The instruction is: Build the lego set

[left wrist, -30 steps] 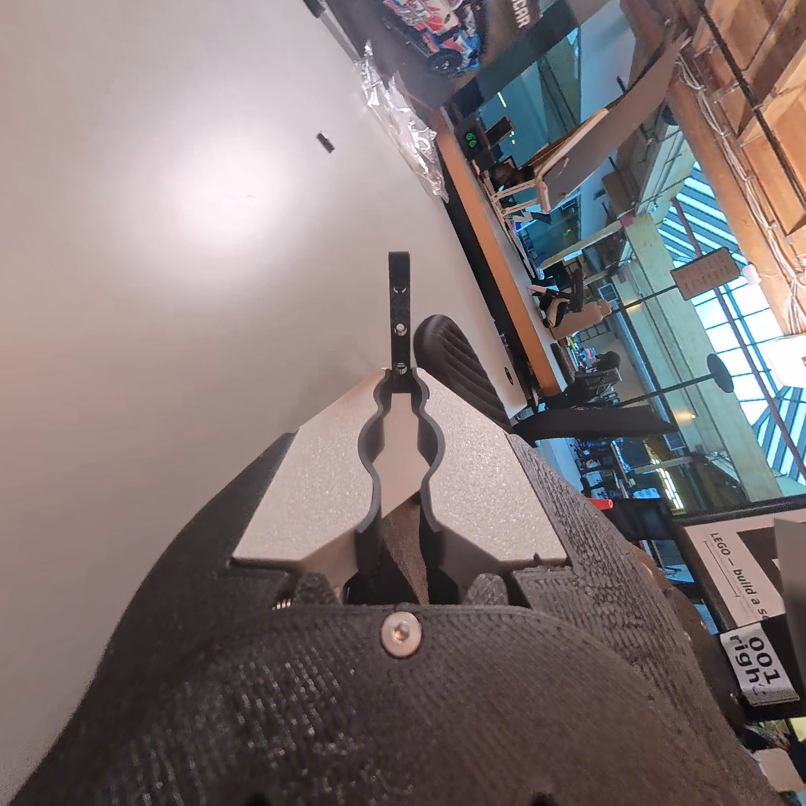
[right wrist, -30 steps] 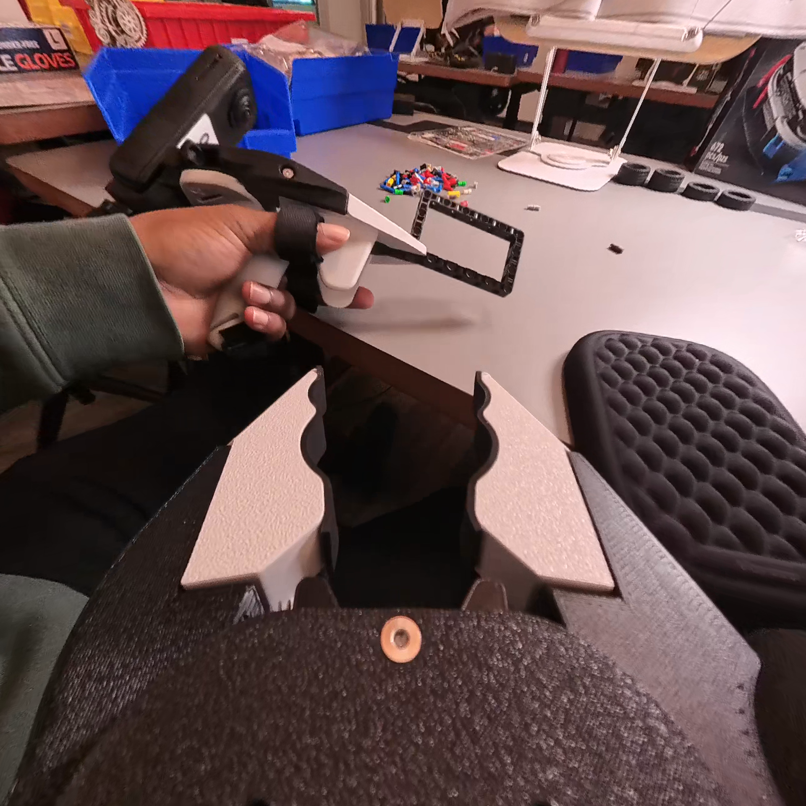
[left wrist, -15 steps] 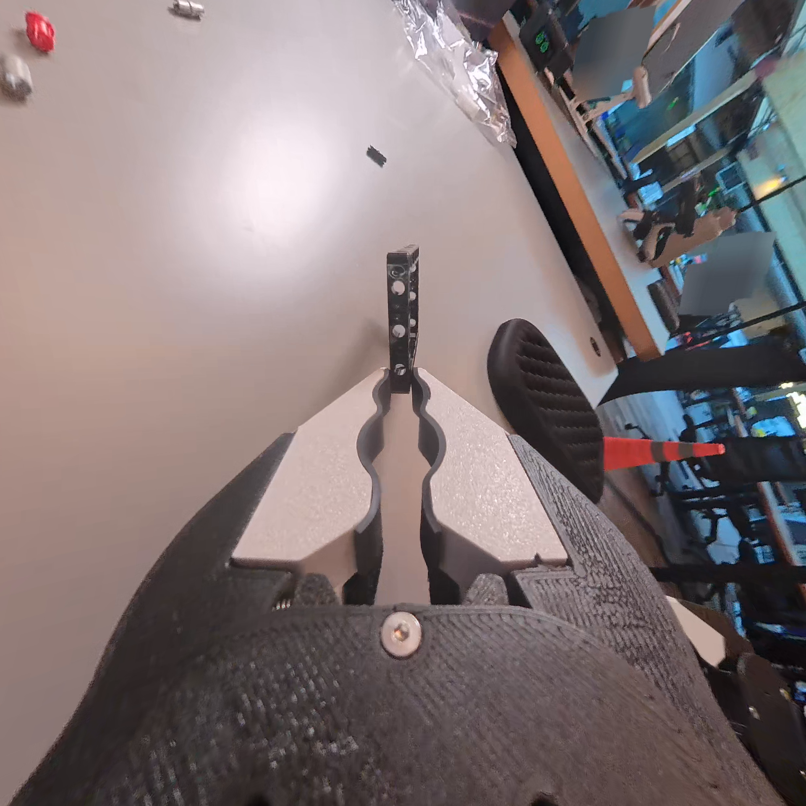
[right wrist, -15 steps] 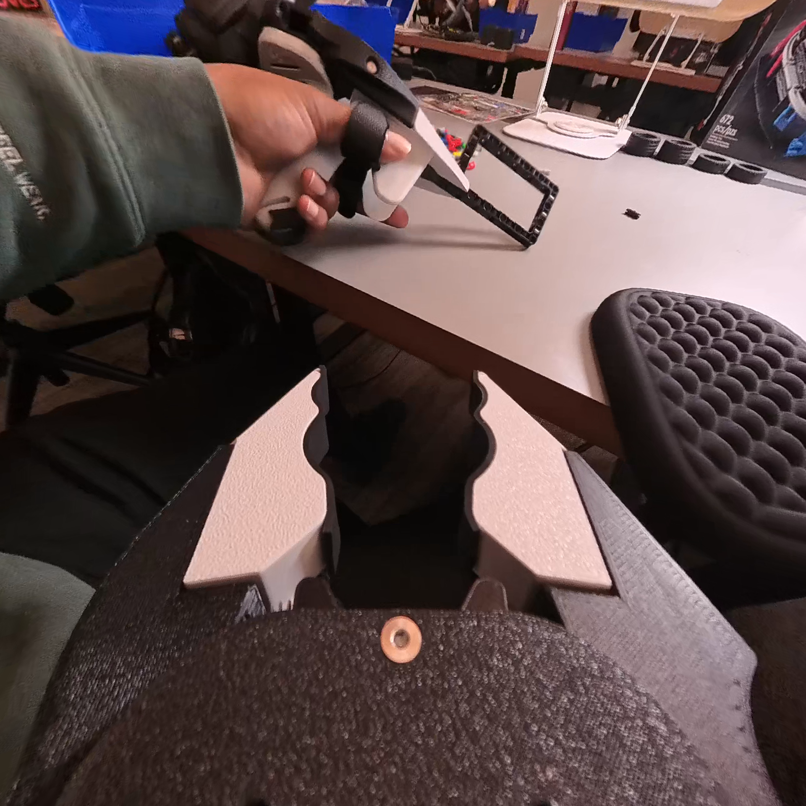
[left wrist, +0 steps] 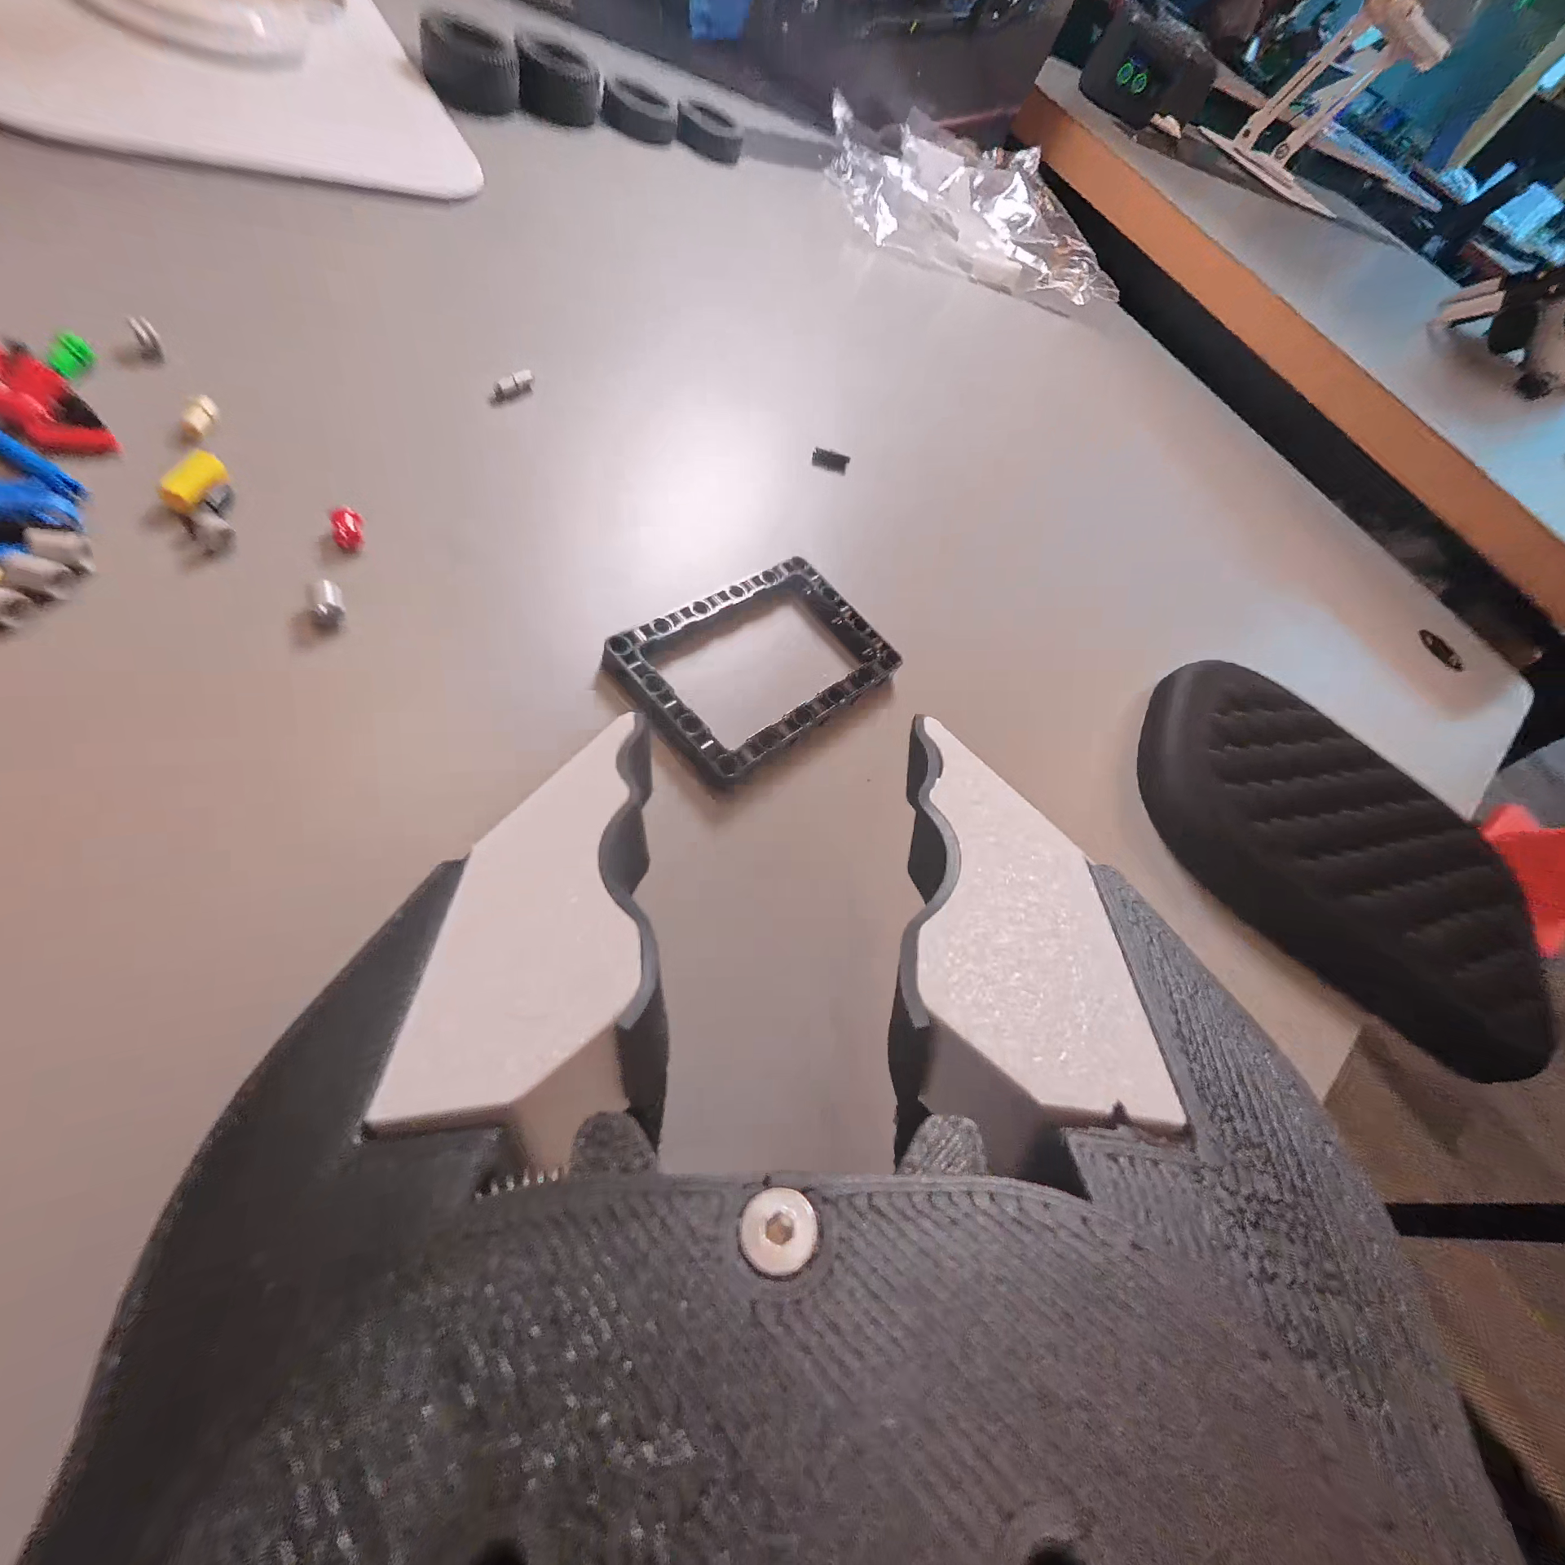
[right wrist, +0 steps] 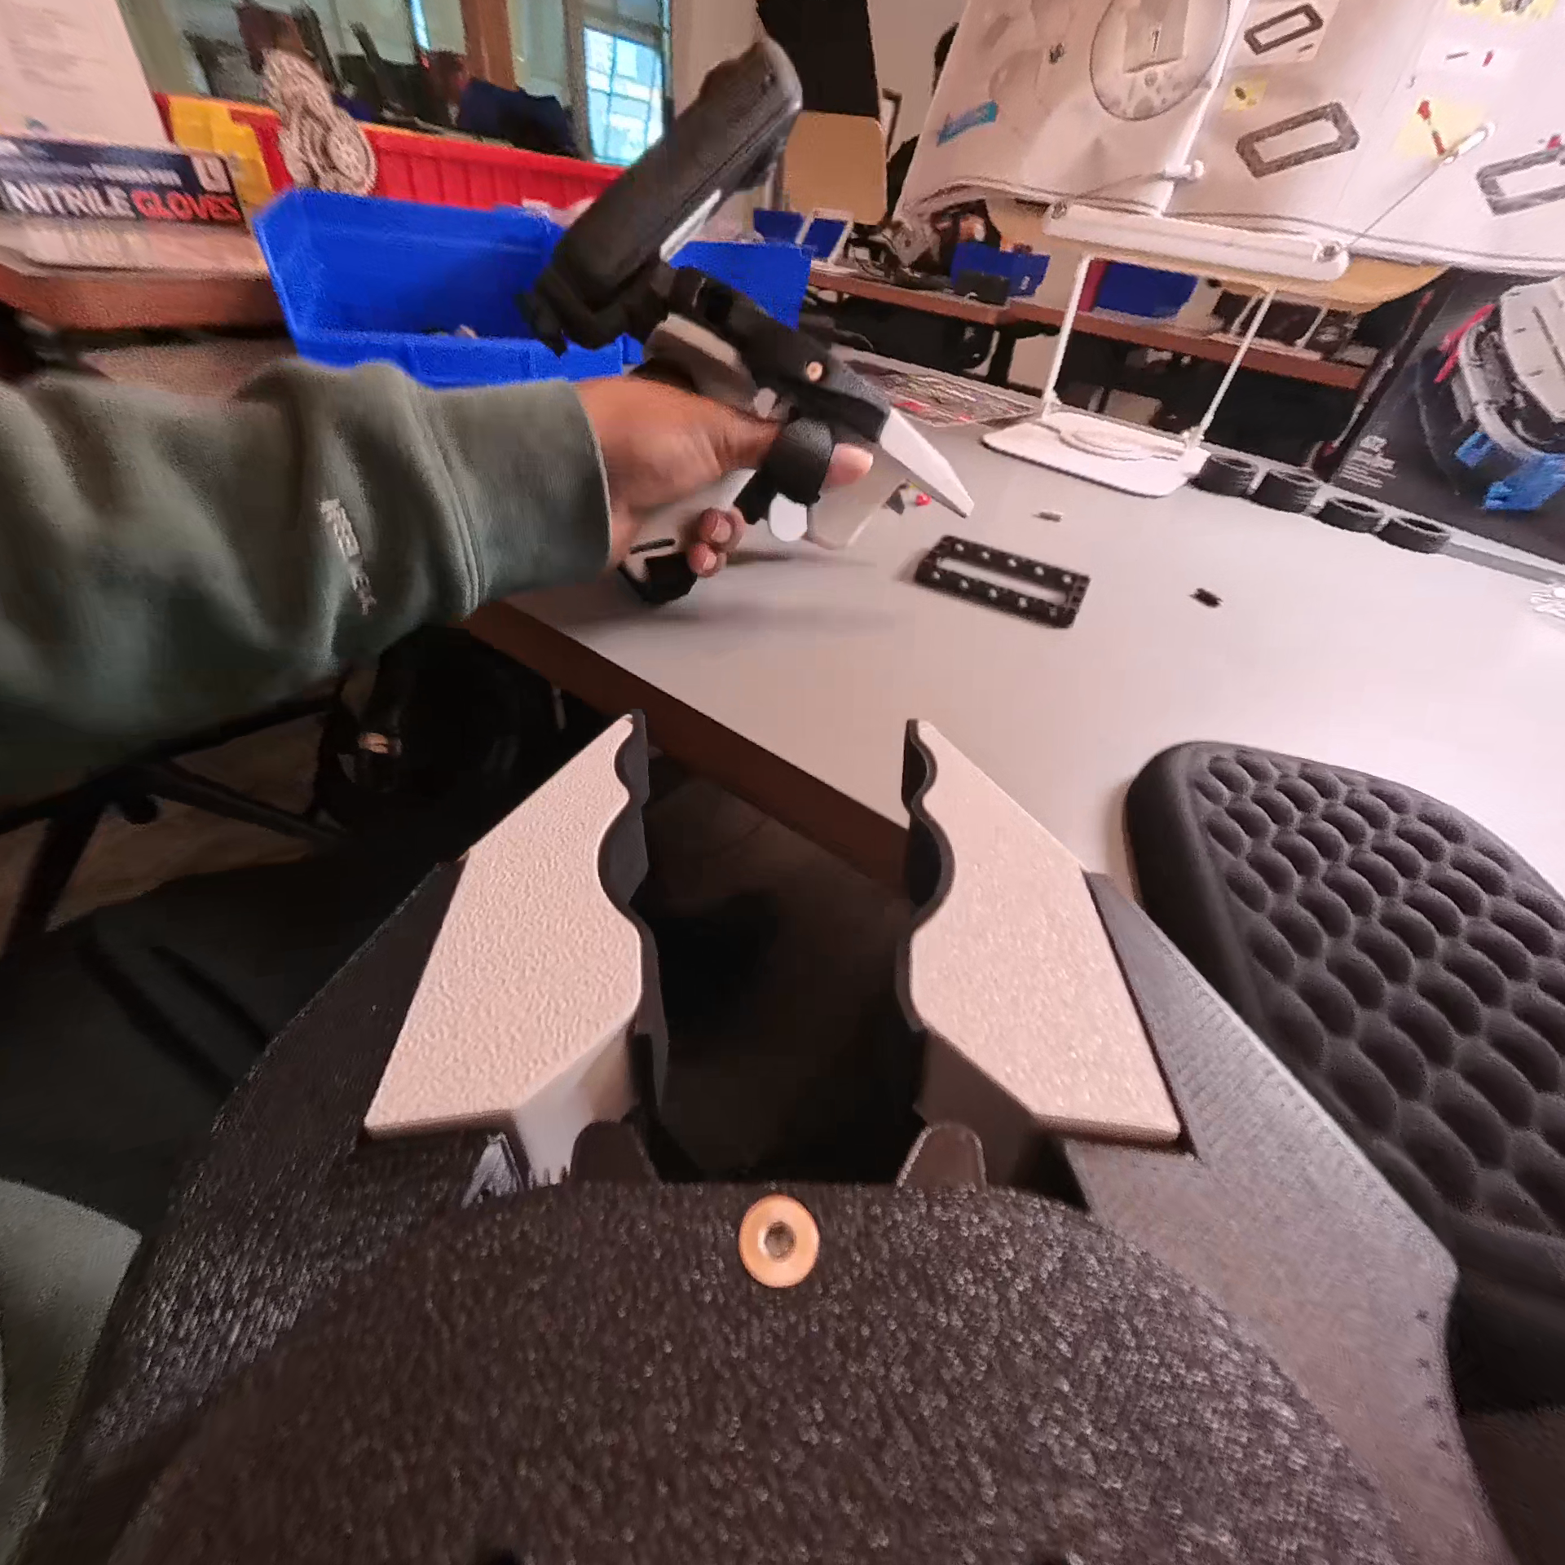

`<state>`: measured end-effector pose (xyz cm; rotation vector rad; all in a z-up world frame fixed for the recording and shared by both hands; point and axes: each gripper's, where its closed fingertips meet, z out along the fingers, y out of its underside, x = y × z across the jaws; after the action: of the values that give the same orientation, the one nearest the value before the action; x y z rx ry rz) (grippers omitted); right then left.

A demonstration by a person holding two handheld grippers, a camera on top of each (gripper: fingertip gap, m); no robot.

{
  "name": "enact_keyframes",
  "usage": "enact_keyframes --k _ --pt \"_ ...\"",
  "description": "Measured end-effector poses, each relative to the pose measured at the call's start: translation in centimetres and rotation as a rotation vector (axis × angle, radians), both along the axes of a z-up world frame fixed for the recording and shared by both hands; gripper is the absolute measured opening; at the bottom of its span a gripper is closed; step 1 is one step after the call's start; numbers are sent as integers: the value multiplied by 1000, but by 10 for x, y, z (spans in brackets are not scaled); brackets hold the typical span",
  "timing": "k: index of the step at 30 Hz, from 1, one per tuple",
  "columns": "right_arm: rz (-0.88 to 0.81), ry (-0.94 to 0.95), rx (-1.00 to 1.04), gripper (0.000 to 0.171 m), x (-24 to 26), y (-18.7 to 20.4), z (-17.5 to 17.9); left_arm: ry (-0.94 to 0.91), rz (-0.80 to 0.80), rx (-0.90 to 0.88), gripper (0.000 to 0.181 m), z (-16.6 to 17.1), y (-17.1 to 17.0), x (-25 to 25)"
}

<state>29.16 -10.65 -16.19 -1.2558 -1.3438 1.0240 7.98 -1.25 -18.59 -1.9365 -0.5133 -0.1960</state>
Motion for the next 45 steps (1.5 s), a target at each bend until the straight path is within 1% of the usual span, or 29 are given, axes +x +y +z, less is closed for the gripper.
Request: enact_keyframes --k 1,5,11,15,17,20,23,26,28,30,32,34,37,39,42,45 --pt "9 1 -8 59 -3 1 3 46 1 14 59 4 -5 0" --pt "11 -30 -7 60 -21 17 10 164 13 76 64 17 -34 6" --pt "6 -15 -63 60 -40 45 21 313 74 162 68 38 -94 4" --pt "12 2 -126 60 -52 59 29 336 107 194 69 42 -122 -3" --pt "18 12 -111 59 -57 67 38 330 119 205 69 40 -129 -6" --pt "9 1 -49 59 -70 86 47 341 91 200 69 39 -127 -3" --pt "13 -40 -44 58 -92 102 45 364 71 154 68 38 -123 -8" --pt "26 -85 -26 60 -114 110 39 331 50 181 67 46 -116 -15" --pt "19 -108 -22 62 -118 114 39 331 48 170 67 51 -116 -23" --pt "-8 -95 -13 62 -110 119 47 346 47 168 66 61 -121 -29" --pt "-45 -65 1 59 -92 128 57 373 54 188 60 72 -132 -33" --pt "-86 -52 2 56 -69 141 61 380 43 195 57 75 -143 -35" --pt "-139 -52 -43 54 -37 161 62 338 24 192 56 69 -157 -36" --pt "-159 -37 -89 53 -19 167 63 300 13 194 56 62 -166 -31" --pt "-175 -25 -122 53 2 166 62 271 10 198 55 54 -177 -19" --pt "-181 -38 -100 52 15 157 55 262 5 201 54 47 -186 -3"
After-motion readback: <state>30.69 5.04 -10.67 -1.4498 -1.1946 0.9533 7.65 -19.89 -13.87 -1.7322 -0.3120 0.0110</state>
